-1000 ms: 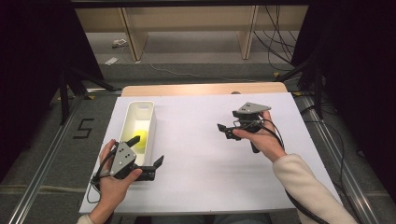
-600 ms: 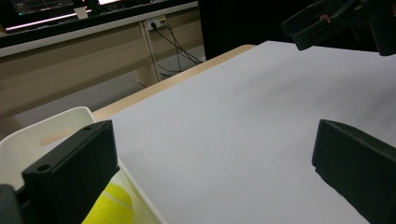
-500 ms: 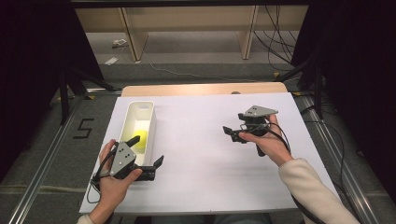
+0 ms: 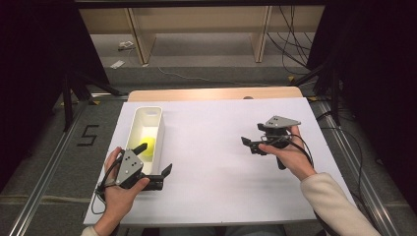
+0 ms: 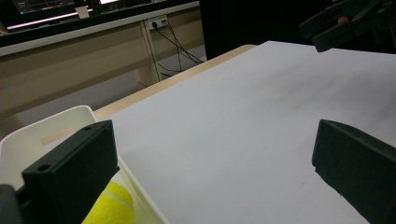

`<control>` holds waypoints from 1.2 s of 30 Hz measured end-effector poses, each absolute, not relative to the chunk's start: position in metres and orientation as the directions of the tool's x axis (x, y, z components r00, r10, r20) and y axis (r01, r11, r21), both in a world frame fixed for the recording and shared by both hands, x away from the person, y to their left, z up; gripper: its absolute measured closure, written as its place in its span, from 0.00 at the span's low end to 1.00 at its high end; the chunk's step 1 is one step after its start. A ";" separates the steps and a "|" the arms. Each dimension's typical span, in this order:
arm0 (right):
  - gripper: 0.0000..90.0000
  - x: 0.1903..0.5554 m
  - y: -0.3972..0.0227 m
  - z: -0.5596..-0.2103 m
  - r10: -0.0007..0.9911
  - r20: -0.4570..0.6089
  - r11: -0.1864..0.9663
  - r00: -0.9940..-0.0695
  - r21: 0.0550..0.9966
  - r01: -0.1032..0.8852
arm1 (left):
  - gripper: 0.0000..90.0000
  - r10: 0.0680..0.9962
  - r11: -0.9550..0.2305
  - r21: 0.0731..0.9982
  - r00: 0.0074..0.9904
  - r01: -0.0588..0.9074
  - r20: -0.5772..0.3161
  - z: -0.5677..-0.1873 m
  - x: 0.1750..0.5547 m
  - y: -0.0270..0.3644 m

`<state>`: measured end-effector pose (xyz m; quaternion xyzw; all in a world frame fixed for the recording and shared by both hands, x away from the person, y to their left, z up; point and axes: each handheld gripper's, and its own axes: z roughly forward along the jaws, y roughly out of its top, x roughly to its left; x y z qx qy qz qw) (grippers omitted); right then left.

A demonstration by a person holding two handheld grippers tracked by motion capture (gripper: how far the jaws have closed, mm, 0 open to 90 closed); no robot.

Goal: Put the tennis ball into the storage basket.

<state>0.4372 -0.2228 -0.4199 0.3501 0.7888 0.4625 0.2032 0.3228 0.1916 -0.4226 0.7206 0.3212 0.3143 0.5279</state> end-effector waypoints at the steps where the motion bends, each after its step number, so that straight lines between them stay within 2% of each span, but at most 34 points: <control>1: 0.19 0.436 -0.224 -0.420 0.743 0.006 0.324 -0.669 0.872 0.367 | 0.00 0.795 -0.236 0.963 0.596 0.131 0.114 -0.423 0.323 0.192; 36: 0.20 0.393 -0.264 -0.430 0.758 0.027 0.293 -0.651 0.878 0.377 | 0.00 0.795 -0.238 0.963 0.595 0.129 0.117 -0.422 0.323 0.192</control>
